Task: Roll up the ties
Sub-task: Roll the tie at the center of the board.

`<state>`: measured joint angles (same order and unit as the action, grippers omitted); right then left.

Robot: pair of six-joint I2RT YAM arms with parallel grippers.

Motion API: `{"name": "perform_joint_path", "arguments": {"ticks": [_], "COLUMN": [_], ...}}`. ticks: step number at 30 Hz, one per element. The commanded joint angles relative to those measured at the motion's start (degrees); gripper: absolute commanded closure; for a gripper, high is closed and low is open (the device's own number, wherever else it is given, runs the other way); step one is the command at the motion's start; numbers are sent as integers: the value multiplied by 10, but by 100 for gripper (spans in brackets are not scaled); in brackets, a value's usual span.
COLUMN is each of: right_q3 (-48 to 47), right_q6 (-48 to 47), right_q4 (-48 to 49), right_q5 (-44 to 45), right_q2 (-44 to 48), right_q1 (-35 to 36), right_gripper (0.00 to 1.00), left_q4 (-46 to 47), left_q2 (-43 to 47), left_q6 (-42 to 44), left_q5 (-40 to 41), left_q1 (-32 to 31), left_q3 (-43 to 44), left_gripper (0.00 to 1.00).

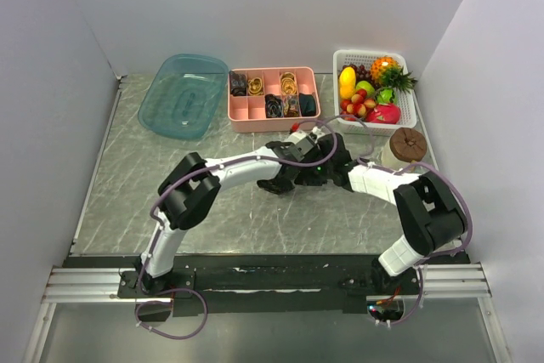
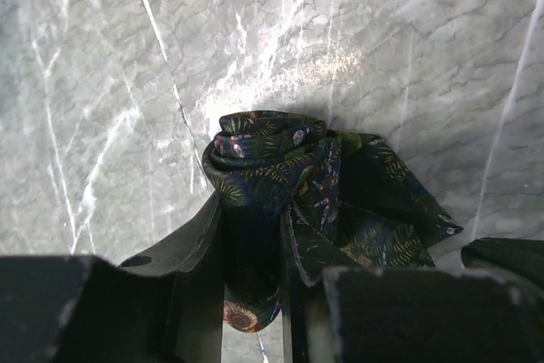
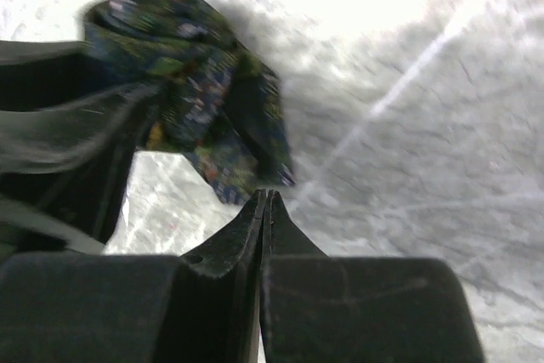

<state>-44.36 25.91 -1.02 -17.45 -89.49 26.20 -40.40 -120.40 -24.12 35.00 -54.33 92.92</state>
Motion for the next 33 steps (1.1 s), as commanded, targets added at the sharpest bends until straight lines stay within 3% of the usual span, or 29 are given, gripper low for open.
{"name": "perform_joint_path", "arguments": {"ticks": [1,7,15,33], "right_q3": [37,102,140,148], "right_q6": [32,77,122,215], "right_q4": [57,146,258,436], "right_q5": [-42,-109,-164,-247], "right_q2": [17,22,4,-129], "right_q1": [-28,-67,-98,-98], "right_gripper": [100,100,100,100], "left_q4": [-67,-43,-32,-37], "left_q2": [-36,-36,-61,-95], "left_q6": [-45,-55,-30,-8], "left_q5": [43,32,46,91], "left_q1": [-21,-47,-73,-108], "left_q3": [19,26,55,76], "left_gripper": [93,78,70,69]}}
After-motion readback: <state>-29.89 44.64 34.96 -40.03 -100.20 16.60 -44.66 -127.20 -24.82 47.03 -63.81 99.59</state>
